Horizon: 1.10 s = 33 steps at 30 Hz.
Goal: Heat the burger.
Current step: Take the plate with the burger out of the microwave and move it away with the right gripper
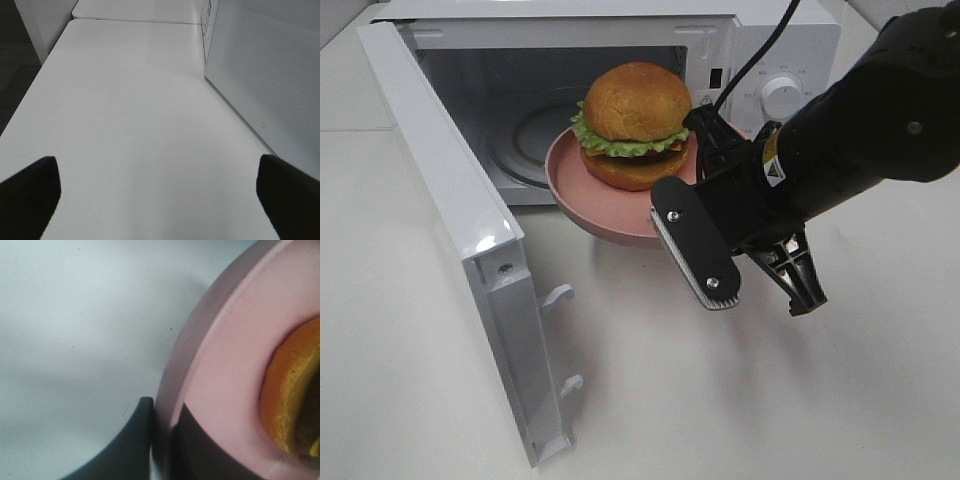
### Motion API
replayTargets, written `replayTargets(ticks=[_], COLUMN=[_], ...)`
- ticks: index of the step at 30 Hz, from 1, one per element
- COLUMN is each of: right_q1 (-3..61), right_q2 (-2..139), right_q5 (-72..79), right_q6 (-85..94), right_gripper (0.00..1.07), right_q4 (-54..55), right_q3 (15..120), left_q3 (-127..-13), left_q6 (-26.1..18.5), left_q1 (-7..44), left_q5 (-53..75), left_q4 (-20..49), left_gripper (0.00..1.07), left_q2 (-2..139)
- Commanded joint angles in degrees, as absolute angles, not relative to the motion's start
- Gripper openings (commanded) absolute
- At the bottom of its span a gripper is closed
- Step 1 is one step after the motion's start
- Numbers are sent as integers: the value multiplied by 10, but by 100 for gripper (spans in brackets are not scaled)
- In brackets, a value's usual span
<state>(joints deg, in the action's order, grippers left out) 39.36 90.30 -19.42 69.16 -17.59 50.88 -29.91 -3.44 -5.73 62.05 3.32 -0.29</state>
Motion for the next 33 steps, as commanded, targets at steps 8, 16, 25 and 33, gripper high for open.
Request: replayTargets(ticks=[8, 16, 25, 33], right_q1=[395, 395, 395, 395], right_q2=[806, 739, 647, 580], right_q5=[-176, -211, -244, -304], right_q6=[659, 646, 603, 555], right_gripper=[0, 0, 0, 0], right_q4=[-182, -185, -210, -223], right_q3=[450, 405, 363, 336], left_q3=[-297, -297, -297, -297], left_q6=[-33, -33, -33, -33], left_q1=[-58, -58, -58, -58], left_q5=[613, 613, 613, 613], left_q4=[32, 32, 32, 32], left_gripper=[100, 100, 100, 100], left_q2=[-13, -13, -13, -13])
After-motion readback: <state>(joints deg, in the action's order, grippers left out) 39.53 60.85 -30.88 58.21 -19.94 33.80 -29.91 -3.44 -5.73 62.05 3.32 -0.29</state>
